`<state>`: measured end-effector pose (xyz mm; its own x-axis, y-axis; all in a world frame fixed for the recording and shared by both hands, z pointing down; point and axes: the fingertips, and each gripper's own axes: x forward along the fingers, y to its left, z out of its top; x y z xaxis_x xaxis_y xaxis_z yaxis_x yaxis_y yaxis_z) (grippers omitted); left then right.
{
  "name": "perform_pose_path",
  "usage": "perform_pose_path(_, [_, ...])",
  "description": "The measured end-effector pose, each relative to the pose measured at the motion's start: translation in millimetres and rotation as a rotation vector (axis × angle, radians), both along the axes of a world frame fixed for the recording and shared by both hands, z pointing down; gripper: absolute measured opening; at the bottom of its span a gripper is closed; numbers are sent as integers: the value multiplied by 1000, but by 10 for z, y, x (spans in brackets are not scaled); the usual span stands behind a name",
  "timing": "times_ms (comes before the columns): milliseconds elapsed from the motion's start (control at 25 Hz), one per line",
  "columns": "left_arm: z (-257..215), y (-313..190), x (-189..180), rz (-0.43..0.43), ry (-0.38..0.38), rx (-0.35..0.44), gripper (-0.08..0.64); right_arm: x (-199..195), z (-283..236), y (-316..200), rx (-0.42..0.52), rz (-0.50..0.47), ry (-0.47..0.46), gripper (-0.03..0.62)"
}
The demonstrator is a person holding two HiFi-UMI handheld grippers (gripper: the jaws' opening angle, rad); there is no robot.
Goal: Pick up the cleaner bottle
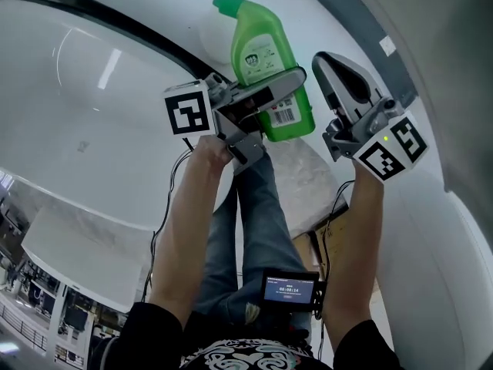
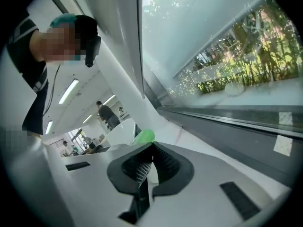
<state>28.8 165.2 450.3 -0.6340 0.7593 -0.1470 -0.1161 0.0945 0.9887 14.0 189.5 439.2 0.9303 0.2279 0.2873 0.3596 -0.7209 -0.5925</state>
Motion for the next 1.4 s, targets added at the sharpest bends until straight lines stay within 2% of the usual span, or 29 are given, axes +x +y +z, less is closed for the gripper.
perform_pose_path(120, [100,1,-39,10,17,2,195,-110,136,19,-9,49,-16,26])
perform_pose_path(400, [218,-31,18,-34,-4,15,195,-291,396,-52,16,113,-54,26])
perform_pose_path(680, [186,-188,105,-62,102,-9,195,-422,347,-304,-9,134,-54,26])
perform_pose_path(800, [332,-178,88,-68,112,5,195,-497,489,-362,-5,142,-63,26])
perform_pose_path(920, [360,-205,86,-57,138,-9,195,-571,529,-371,-40,174,-98,26])
perform_pose_path(1040, [14,-225,76,-50,142,-27,195,-650,197,-357,-112,229,-117,26])
perform_pose_path(1120, [8,-287,49,-59,164,18,195,-715,225,-386,-98,261,-104,26])
perform_pose_path(1240, [476,-309,147,-73,294,120,195,-662,790,-345,10,300,-7,26])
perform_pose_path(1280, [596,-267,142,-77,311,138,195,-680,925,-288,22,307,12,26])
perform_pose_path(1400, [672,-140,82,-90,275,162,195,-751,1011,-153,18,300,-8,26])
